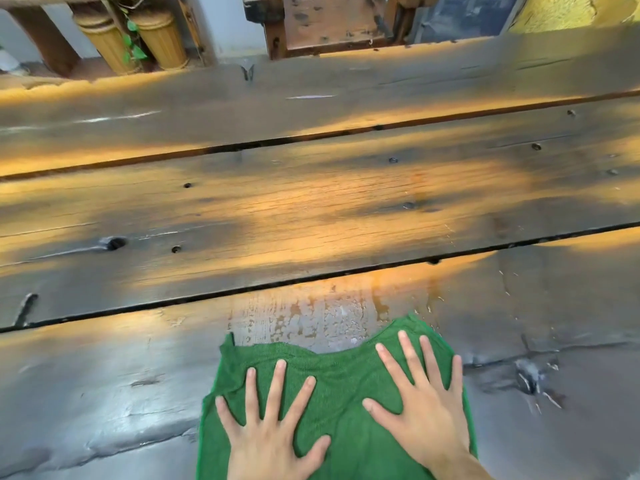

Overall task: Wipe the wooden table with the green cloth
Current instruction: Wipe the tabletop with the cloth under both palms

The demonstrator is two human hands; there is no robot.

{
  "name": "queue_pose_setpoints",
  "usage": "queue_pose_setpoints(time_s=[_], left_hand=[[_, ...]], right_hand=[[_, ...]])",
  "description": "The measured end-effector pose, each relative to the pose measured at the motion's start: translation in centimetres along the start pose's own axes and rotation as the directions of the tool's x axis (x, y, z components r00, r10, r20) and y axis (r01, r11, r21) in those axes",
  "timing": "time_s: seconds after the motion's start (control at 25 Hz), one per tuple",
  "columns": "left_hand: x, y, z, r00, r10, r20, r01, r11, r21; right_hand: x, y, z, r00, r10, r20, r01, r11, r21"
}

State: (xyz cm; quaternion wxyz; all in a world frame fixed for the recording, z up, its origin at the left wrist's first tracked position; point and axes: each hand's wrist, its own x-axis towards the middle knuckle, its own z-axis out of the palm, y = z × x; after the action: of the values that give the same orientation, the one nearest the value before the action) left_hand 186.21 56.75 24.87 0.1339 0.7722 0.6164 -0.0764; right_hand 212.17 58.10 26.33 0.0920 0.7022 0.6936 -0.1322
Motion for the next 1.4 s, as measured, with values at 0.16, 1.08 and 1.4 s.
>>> queue_pose_setpoints(time_s=[0.16,1.08,1.4], left_hand=[[7.9,0.2,-2.5,1.0,-0.016,-0.002,0.016,1.0,0.011],[59.0,-5.5,-17.5,0.96,-0.247,-0.135,0.253,0.967,0.032],[77.5,-9.5,-23.2,0.97,-0.183,-0.16,0.183,0.983,-0.011]], right_hand=[[8.0,1.4,-2.2,0.999,0.042,-0.012,-0.042,0.999,0.007],[61.8,3.7,-18.7,0.991,0.003,-0.134,0.0,1.0,0.026],[78.3,3.2,-23.6,0.982,0.076,-0.171,-0.066,0.996,0.065]])
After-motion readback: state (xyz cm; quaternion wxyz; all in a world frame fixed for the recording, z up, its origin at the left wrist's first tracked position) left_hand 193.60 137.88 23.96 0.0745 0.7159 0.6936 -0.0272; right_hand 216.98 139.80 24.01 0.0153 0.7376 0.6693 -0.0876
